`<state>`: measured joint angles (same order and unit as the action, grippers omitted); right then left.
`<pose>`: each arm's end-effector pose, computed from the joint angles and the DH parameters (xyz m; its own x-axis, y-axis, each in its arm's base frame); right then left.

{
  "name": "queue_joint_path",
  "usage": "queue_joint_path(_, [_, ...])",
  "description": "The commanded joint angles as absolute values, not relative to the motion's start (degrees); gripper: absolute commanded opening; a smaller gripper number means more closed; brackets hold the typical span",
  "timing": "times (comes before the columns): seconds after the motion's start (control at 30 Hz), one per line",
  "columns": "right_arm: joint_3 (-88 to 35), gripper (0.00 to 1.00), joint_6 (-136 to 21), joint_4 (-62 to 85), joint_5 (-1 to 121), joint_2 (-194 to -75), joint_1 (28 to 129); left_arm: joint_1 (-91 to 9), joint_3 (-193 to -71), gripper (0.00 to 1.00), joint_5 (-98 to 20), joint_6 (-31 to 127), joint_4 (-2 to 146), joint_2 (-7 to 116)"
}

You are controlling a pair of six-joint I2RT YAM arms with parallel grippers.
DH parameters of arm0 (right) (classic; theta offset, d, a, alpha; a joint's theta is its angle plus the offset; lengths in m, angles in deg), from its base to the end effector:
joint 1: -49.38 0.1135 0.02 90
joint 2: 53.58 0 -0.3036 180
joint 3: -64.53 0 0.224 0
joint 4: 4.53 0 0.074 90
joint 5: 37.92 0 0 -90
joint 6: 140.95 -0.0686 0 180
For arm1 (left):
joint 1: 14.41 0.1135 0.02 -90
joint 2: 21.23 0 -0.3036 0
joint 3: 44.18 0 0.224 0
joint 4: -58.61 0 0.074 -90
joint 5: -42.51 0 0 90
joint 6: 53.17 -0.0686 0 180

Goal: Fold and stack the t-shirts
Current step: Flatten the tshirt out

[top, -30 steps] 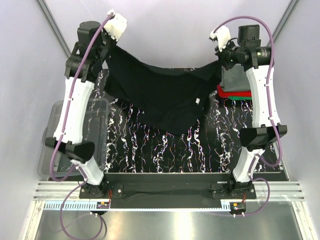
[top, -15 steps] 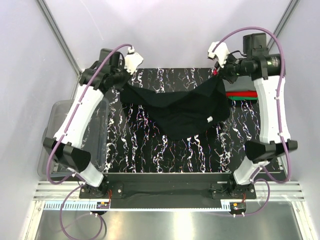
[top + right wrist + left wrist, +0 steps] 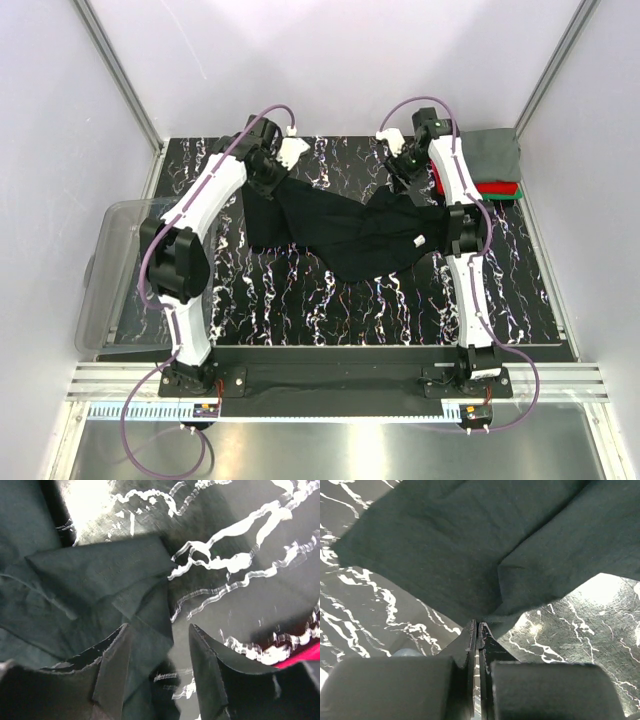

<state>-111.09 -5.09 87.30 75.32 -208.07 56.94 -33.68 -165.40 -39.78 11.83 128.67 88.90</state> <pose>0.5399 0.0990 0.1957 -0.4720 -0.7278 -0.4974 -0.8456 0.5333 0.0222 0.3911 -0.1465 0.3200 -0.5673 0.6420 -0.5158 0.6974 0.7076 0.1137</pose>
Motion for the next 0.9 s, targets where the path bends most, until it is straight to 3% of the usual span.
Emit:
queue_joint_path(0.0, [-116.09, 0.57, -12.19, 87.22, 70.89, -198.28, 56.94, -33.83, -168.52, 0.0, -38.44, 12.39, 127.76, 88.46])
queue_joint_path(0.1, [-91.73, 0.55, -9.48, 80.63, 71.58, -187.32, 56.42, -33.83, -168.08, 0.0, -38.17, 12.48, 127.85, 88.46])
queue_joint_path(0.23, [-73.89, 0.55, -5.61, 69.74, 70.71, -177.43, 56.33, -33.92, -168.61, 0.0, -37.64, 13.18, 127.76, 88.99])
queue_joint_path(0.5, [-67.46, 0.51, 0.63, 63.14, 70.63, -177.06, 57.2, -34.54, -170.81, 0.0, -37.38, 13.8, 127.76, 90.66])
queue_joint_path(0.87, [-68.42, 0.51, 4.85, 57.68, 65.44, -185.31, 59.93, -34.8, -168.96, 0.0, -38.7, 13.36, 127.85, 90.57])
